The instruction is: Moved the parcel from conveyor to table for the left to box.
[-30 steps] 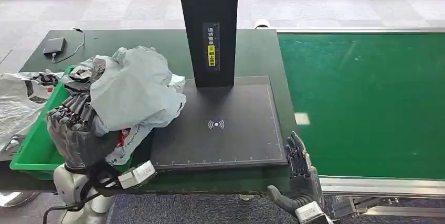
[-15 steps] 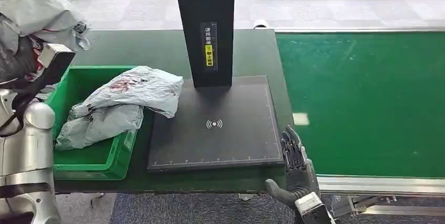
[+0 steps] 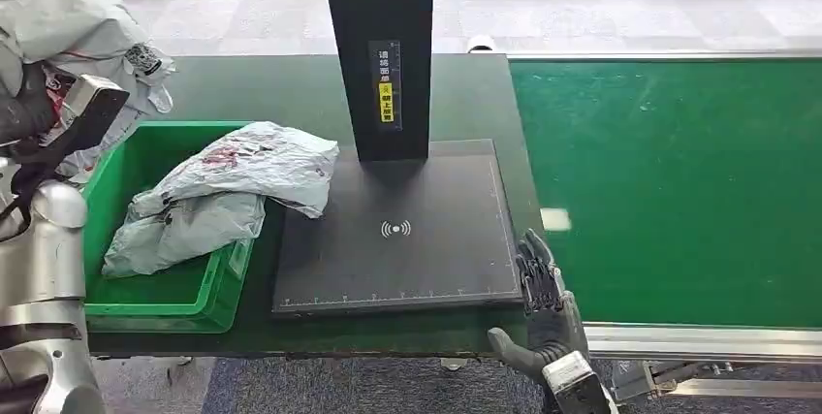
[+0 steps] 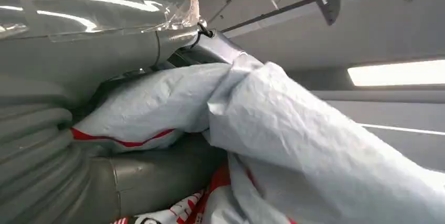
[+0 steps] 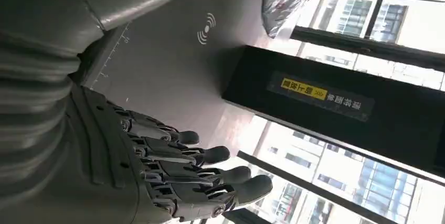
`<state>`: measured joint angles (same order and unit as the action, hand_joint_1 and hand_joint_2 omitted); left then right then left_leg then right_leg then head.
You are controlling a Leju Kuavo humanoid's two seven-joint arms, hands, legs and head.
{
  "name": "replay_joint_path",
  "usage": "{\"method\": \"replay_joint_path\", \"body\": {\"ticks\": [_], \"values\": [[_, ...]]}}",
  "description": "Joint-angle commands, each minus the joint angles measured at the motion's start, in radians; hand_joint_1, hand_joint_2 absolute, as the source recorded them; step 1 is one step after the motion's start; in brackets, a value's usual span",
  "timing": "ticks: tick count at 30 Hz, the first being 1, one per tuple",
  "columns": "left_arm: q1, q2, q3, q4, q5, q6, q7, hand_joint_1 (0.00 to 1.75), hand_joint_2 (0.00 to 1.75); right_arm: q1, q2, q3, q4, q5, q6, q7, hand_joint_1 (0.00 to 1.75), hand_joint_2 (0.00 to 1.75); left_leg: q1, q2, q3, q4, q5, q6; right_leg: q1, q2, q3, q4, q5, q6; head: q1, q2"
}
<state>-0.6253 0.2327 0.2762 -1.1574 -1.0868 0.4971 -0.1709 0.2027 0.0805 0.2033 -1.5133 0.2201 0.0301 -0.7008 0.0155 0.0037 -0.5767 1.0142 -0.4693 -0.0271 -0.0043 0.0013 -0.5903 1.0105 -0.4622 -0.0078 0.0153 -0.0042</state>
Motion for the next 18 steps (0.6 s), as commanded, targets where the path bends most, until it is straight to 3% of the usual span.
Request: {"method": "replay_joint_path", "body": {"ticks": [1, 18], "values": [[-0.045, -0.02, 0.043, 0.077, 0.004, 0.002, 0.006, 1.75, 1.75, -0.029, -0.005, 0.02, 0.061, -0.003, -0.001, 0.003, 0.0, 1.75, 0.0, -0.001, 0.001, -0.002, 0.001, 0.001, 0.0, -0.001, 0.002, -0.002, 0.001, 0.0, 0.0, 0.0], [-0.045, -0.02, 0.043, 0.077, 0.004, 0.002, 0.006, 1.75, 1.75, -0.029, -0.005, 0.02, 0.061, -0.003, -0.001, 0.003, 0.0, 1.75, 0.001, -0.001, 0.0, -0.001, 0.001, 0.001, 0.0, -0.001, 0.001, -0.001, 0.0, 0.0, 0.0, 0.0]]}}
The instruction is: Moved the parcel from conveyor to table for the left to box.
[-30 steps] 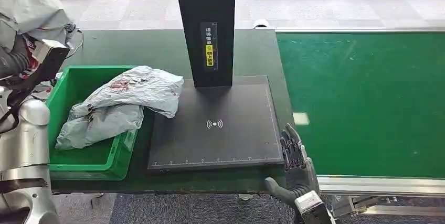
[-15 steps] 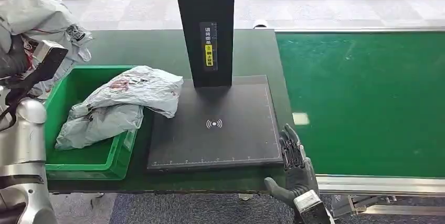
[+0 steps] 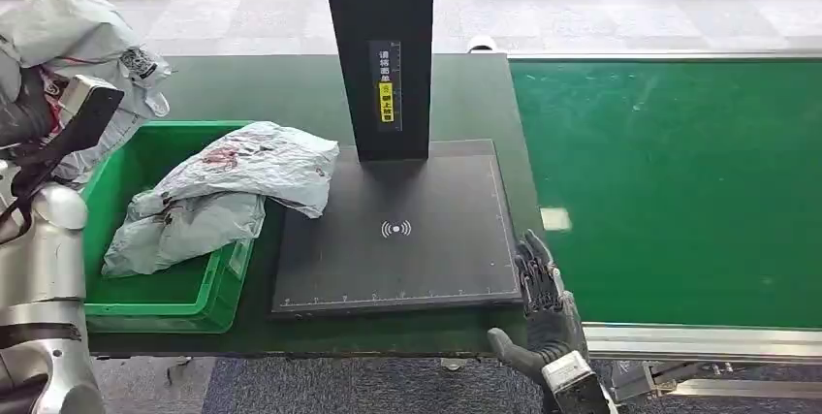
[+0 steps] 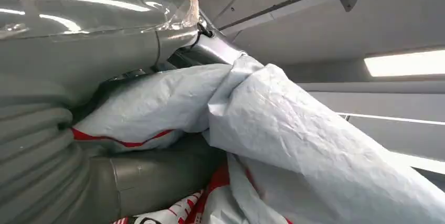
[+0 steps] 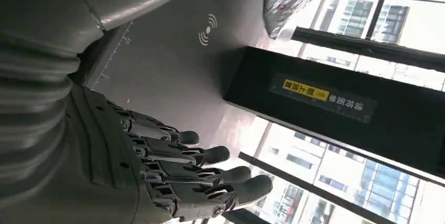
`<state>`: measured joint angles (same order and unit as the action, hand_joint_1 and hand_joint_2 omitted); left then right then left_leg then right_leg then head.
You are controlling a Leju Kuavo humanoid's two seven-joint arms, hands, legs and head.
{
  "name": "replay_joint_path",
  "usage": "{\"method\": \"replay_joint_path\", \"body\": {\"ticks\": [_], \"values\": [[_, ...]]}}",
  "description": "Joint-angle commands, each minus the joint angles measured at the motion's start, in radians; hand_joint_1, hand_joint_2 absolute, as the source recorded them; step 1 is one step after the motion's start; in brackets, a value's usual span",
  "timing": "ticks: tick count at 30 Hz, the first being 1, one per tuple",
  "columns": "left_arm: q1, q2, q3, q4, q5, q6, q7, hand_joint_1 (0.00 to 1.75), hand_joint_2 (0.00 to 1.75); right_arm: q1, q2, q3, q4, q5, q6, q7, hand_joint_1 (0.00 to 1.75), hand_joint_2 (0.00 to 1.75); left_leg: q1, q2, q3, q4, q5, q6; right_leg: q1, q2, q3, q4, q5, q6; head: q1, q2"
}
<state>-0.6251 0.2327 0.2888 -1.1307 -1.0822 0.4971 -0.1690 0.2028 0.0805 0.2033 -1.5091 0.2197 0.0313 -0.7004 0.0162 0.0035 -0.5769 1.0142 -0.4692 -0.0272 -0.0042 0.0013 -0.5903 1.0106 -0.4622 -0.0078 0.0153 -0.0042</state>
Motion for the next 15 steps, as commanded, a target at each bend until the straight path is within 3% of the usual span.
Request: {"method": "replay_joint_path", "body": {"ticks": [1, 15], "values": [[-0.046, -0.02, 0.03, 0.05, 0.0, 0.002, 0.004, 1.75, 1.75, -0.029, -0.005, 0.02, 0.057, -0.003, -0.002, 0.002, 0.0, 1.75, 0.0, -0.001, 0.001, -0.002, 0.001, 0.001, 0.0, -0.001, 0.002, -0.002, 0.0, 0.0, 0.0, 0.0], [-0.033, -0.018, 0.044, 0.063, 0.005, 0.004, 0.006, 1.75, 1.75, -0.03, -0.005, 0.02, 0.061, -0.004, 0.0, 0.002, 0.0, 1.75, 0.0, -0.001, 0.002, -0.002, 0.001, 0.002, 0.0, -0.001, 0.002, -0.002, 0.001, 0.001, 0.0, 0.0]]}}
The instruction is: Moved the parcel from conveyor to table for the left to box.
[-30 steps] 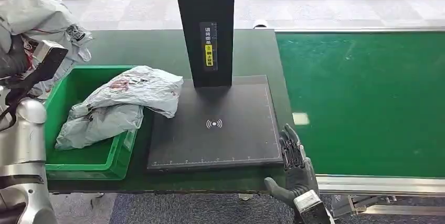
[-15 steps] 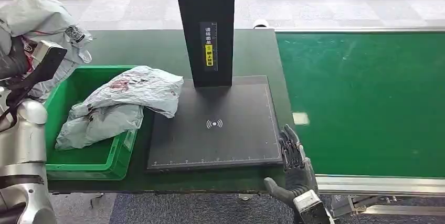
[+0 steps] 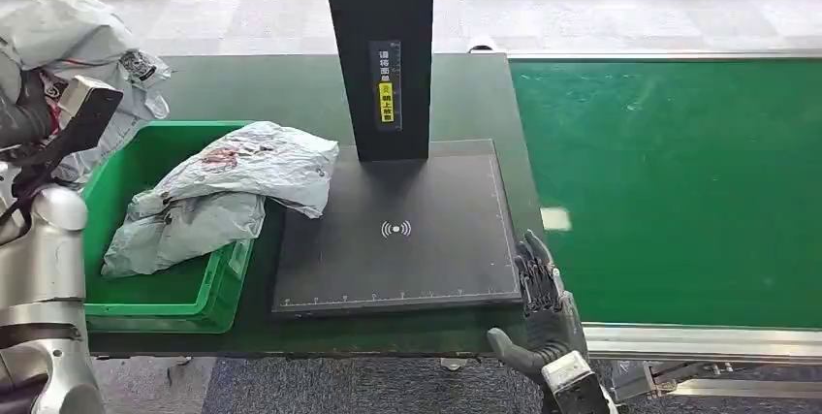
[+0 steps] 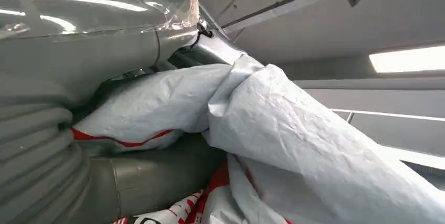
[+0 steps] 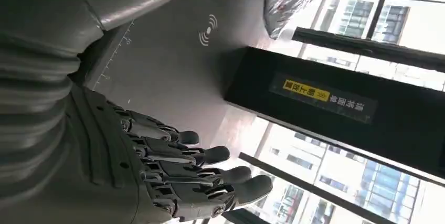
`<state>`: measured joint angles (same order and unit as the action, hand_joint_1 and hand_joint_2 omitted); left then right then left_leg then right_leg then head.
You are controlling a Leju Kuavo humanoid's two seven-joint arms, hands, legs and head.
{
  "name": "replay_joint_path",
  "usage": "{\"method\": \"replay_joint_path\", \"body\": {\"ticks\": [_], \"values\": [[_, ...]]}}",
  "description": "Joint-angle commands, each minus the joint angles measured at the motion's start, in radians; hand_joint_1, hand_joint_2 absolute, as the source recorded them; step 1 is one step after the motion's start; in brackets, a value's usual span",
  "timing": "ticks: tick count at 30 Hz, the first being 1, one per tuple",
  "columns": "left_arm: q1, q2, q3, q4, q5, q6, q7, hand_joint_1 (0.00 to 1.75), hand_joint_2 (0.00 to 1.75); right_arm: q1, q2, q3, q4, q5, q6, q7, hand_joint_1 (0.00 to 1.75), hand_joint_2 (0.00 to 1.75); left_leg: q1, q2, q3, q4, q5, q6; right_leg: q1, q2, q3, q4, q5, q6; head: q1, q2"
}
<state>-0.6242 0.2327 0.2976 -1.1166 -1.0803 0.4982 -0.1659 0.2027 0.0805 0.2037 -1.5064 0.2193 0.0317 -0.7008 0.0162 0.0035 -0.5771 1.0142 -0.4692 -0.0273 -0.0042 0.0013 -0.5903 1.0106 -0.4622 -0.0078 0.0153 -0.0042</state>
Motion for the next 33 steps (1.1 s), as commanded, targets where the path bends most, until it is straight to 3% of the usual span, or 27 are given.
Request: {"method": "replay_joint_path", "body": {"ticks": [1, 19, 20, 27, 33], "values": [[-0.034, -0.018, 0.035, 0.049, 0.003, 0.003, 0.003, 1.75, 1.75, -0.03, -0.005, 0.02, 0.058, -0.003, -0.001, 0.003, 0.0, 1.75, 0.0, 0.0, 0.001, -0.001, 0.001, 0.001, 0.0, 0.0, 0.001, -0.001, 0.0, 0.0, 0.0, 0.0], [-0.028, -0.012, 0.042, 0.061, -0.009, 0.011, 0.008, 1.75, 1.75, -0.032, -0.004, 0.02, 0.063, -0.002, 0.0, 0.003, 0.0, 1.75, 0.0, -0.001, 0.002, -0.002, 0.001, 0.001, 0.0, 0.0, 0.002, -0.002, 0.001, 0.001, 0.0, 0.0], [-0.01, -0.014, 0.076, 0.092, -0.01, -0.006, 0.06, 1.75, 1.75, -0.036, -0.004, 0.022, 0.072, 0.004, 0.008, 0.003, 0.0, 1.75, -0.001, 0.0, 0.001, -0.001, 0.001, 0.001, -0.001, 0.0, 0.001, -0.001, 0.0, 0.001, 0.0, 0.0], [0.053, -0.007, 0.16, 0.187, 0.055, 0.046, -0.007, 1.75, 1.75, -0.047, 0.006, 0.021, 0.084, 0.01, 0.018, 0.003, 0.0, 1.75, -0.001, 0.004, 0.005, -0.004, 0.0, 0.001, -0.001, 0.003, 0.003, -0.003, 0.001, 0.0, 0.0, 0.0], [0.247, -0.067, 0.247, 0.053, 0.174, 0.039, -0.114, 1.75, 1.75, -0.038, 0.016, 0.001, 0.093, 0.025, 0.016, 0.003, 0.0, 1.75, -0.002, 0.004, 0.005, -0.005, 0.0, 0.001, -0.002, 0.004, 0.003, -0.003, 0.0, 0.0, 0.0, 0.0]]}}
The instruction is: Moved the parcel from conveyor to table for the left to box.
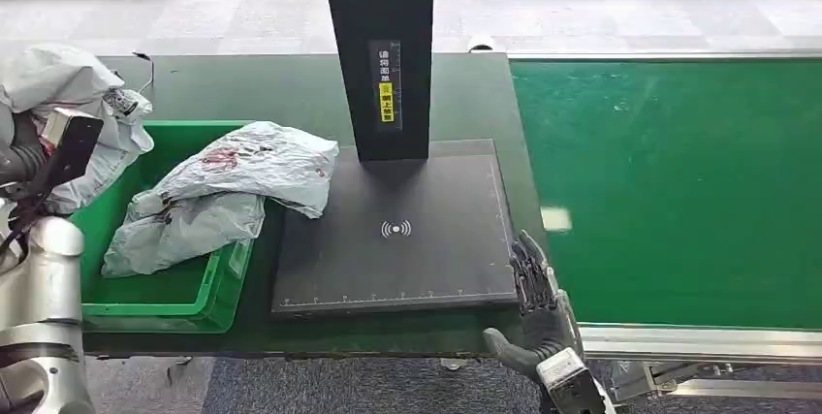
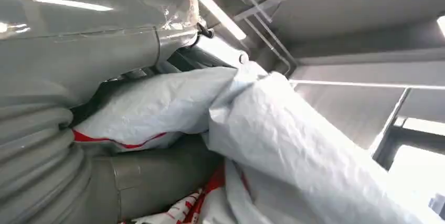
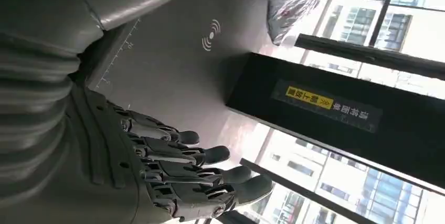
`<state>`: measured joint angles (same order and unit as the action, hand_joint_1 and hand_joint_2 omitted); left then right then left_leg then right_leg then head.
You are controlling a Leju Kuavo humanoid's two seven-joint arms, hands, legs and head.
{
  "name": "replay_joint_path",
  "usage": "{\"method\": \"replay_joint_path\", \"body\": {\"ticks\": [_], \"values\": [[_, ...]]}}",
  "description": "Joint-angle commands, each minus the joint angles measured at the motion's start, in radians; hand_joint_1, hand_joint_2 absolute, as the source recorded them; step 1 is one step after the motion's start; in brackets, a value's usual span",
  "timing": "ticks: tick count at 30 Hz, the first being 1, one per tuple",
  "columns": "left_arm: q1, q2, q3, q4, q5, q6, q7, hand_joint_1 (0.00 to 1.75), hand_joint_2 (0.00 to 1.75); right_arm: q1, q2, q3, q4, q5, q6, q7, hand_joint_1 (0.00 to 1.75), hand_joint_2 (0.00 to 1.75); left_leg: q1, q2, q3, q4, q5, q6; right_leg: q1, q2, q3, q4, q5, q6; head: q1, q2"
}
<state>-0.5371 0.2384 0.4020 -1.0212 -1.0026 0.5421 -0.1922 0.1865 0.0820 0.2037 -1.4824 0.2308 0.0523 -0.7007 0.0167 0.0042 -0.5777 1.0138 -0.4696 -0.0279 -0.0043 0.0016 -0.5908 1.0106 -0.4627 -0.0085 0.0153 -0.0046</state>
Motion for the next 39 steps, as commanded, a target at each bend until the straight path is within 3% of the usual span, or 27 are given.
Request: {"method": "replay_joint_path", "body": {"ticks": [1, 6, 7, 8, 9, 16, 18, 23, 32, 39], "values": [[0.191, -0.084, 0.147, -0.079, 0.117, -0.016, -0.109, 1.75, 1.75, -0.016, 0.018, -0.008, 0.064, 0.02, -0.007, 0.003, 0.0, 1.75, -0.002, 0.004, 0.007, -0.006, 0.0, 0.002, -0.002, 0.005, 0.005, -0.004, 0.001, 0.001, 0.0, 0.0], [0.28, -0.137, 0.126, -0.182, 0.112, -0.026, -0.114, 1.75, 1.75, 0.012, 0.029, -0.045, 0.049, 0.041, -0.01, 0.003, 0.0, 1.75, -0.001, 0.0, 0.004, -0.003, -0.001, 0.001, -0.001, 0.001, 0.003, -0.003, -0.001, 0.001, 0.0, 0.0], [0.271, -0.135, 0.108, -0.161, 0.139, -0.124, -0.095, 0.07, 1.75, 0.022, 0.04, -0.07, 0.047, 0.061, -0.041, 0.003, 0.0, 1.75, -0.001, 0.0, 0.002, -0.002, -0.001, 0.001, -0.001, 0.001, 0.001, -0.002, -0.001, 0.001, 0.0, 0.0], [0.241, -0.133, 0.099, -0.134, 0.124, -0.108, -0.086, 0.0, 1.75, 0.037, 0.034, -0.079, 0.031, 0.058, -0.037, 0.003, 0.0, 1.75, -0.001, -0.001, 0.003, -0.003, -0.001, 0.001, -0.001, 0.0, 0.002, -0.003, -0.001, 0.001, 0.0, 0.0], [0.226, -0.13, 0.099, -0.11, 0.114, -0.072, -0.073, 0.0, 0.0, 0.042, 0.032, -0.085, 0.025, 0.059, -0.03, 0.003, 0.0, 1.75, -0.001, -0.003, 0.004, -0.003, 0.0, 0.001, -0.001, -0.002, 0.004, -0.004, -0.001, 0.001, 0.0, 0.0], [0.264, -0.168, 0.094, -0.224, 0.154, -0.059, -0.076, 0.0, 0.0, 0.038, 0.028, -0.096, 0.033, 0.059, -0.038, 0.003, 0.0, 1.75, -0.001, -0.002, 0.003, -0.003, -0.001, 0.002, -0.001, -0.002, 0.002, -0.003, -0.001, 0.002, 0.0, 0.0], [0.316, -0.231, 0.071, -0.357, 0.141, -0.1, -0.083, 0.0, 0.0, 0.075, 0.053, -0.123, -0.024, 0.062, -0.055, 0.003, 0.0, 1.75, -0.001, -0.001, 0.002, -0.002, -0.001, 0.001, -0.001, -0.002, 0.002, -0.003, -0.001, 0.002, 0.0, 0.0], [0.43, -0.307, -0.096, -0.564, 0.079, -0.139, -0.053, 0.0, 0.0, 0.105, 0.085, -0.172, -0.065, 0.089, -0.017, 0.003, 0.0, 1.75, -0.001, -0.004, 0.002, -0.001, -0.002, 0.001, -0.001, -0.004, 0.002, -0.002, -0.003, 0.002, 0.0, 0.0], [0.426, -0.286, -0.156, -0.548, 0.021, -0.181, 0.001, 0.0, 0.0, 0.091, 0.086, -0.174, -0.061, 0.087, -0.014, 0.003, 0.0, 1.75, -0.002, -0.003, 0.003, -0.002, -0.002, 0.003, -0.001, -0.003, 0.003, -0.003, -0.002, 0.002, 0.0, 0.0], [0.527, -0.299, -0.241, -0.657, -0.102, -0.25, 0.052, 0.0, 0.0, 0.084, 0.069, -0.154, -0.051, 0.078, -0.023, 0.003, 0.0, 1.75, -0.003, 0.0, 0.004, -0.002, -0.003, 0.003, -0.001, 0.0, 0.003, -0.003, -0.002, 0.003, 0.0, 0.0]]}}
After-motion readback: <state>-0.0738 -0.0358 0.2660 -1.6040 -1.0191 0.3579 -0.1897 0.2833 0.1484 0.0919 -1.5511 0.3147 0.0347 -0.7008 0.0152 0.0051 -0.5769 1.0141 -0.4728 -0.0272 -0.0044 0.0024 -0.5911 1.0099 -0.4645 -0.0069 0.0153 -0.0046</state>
